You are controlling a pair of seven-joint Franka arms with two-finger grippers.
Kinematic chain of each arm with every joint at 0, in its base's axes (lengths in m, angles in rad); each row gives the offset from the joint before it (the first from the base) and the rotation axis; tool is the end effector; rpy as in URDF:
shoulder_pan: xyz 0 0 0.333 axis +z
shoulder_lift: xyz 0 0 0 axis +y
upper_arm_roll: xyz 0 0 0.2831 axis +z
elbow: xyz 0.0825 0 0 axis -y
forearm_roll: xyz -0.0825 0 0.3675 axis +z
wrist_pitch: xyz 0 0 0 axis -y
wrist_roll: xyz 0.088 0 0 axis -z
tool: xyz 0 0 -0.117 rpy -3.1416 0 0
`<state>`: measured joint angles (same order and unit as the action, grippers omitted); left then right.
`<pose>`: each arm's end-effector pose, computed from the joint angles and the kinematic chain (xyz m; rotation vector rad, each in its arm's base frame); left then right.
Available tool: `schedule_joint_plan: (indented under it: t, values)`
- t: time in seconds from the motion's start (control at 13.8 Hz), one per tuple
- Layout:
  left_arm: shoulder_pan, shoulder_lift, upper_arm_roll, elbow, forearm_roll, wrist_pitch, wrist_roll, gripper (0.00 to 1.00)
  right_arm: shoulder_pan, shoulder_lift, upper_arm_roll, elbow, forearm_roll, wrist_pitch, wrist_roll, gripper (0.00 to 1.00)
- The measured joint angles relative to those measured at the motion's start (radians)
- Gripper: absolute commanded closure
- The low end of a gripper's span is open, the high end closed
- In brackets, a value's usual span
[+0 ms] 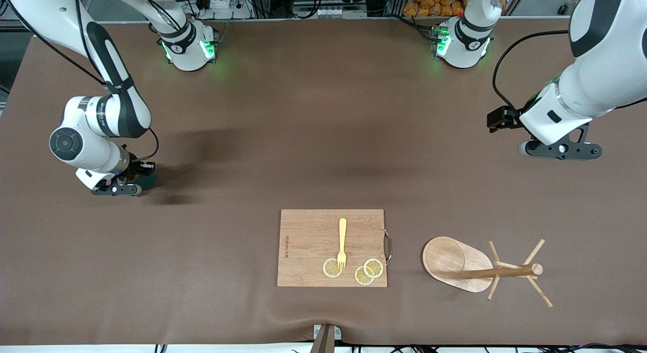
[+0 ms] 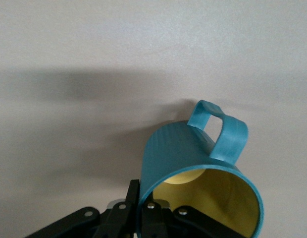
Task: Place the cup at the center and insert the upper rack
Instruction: 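Lift the mug with the right gripper and carry it toward the table center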
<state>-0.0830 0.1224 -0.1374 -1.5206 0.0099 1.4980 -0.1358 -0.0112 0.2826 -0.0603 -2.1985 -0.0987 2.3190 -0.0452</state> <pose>0.5465 -0.1172 0.5318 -3.1121 0.1320 0.2228 0.5154 -0.0403 0.2130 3.0561 0.0730 -0.2553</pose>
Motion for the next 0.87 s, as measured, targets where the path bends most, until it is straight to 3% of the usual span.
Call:
schedule_joint_plan:
  t: [0.36, 0.87]
  values:
    - [0.004, -0.032, 0.000, 0.001, 0.000, 0.088, 0.000, 0.00, 0.081, -0.069, 0.011, 0.006, 0.105, -0.107, 0.035, 1.00]
    - [0.007, -0.041, 0.001, 0.000, 0.000, 0.109, -0.001, 0.00, 0.298, -0.129, 0.022, 0.010, 0.201, -0.182, 0.428, 1.00]
